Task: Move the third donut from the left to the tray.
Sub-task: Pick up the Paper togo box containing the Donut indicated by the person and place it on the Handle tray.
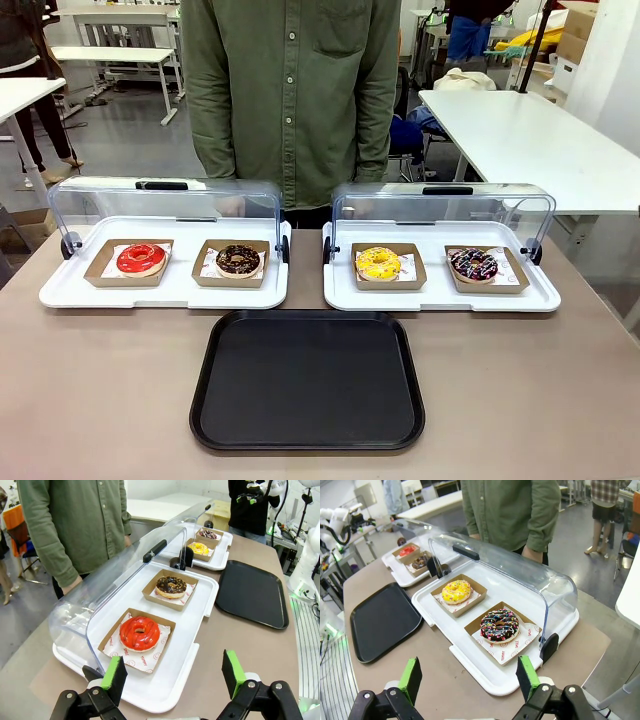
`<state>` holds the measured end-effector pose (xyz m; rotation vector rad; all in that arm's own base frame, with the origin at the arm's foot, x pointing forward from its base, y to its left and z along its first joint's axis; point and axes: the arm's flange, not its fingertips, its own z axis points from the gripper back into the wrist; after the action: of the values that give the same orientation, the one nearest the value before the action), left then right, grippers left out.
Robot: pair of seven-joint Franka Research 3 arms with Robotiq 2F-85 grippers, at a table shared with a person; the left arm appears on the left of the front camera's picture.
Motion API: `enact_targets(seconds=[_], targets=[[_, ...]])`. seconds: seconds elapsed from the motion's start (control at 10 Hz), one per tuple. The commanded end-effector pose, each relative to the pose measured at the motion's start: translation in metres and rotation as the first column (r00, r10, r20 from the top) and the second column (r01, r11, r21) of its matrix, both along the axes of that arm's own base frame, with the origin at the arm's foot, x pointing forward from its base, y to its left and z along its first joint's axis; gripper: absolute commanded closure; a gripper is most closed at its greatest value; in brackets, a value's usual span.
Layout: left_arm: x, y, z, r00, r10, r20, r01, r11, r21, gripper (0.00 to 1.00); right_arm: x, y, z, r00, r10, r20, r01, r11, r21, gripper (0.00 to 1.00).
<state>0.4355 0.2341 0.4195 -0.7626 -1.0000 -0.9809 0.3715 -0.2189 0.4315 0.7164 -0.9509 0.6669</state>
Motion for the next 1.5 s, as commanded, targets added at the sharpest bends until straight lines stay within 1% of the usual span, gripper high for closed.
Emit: enact_targets(seconds=[0.0, 1.4], targets=[[-0.0005, 0.0013, -0.0008, 1.0, -0.002, 0.012, 0.002, 1.0, 0.007, 0.0, 0.0003, 0.0005, 0.0009, 1.0, 0.002, 0.004, -0.002, 1.0, 0.003, 0.0], [-0.0005, 0.0013, -0.0008, 1.0, -0.002, 0.012, 0.002, 1.0, 0.007, 0.0, 0.0003, 0.0005, 0.0009, 1.0, 0.002, 0.004, -0.002, 1.0, 0.003, 0.0]])
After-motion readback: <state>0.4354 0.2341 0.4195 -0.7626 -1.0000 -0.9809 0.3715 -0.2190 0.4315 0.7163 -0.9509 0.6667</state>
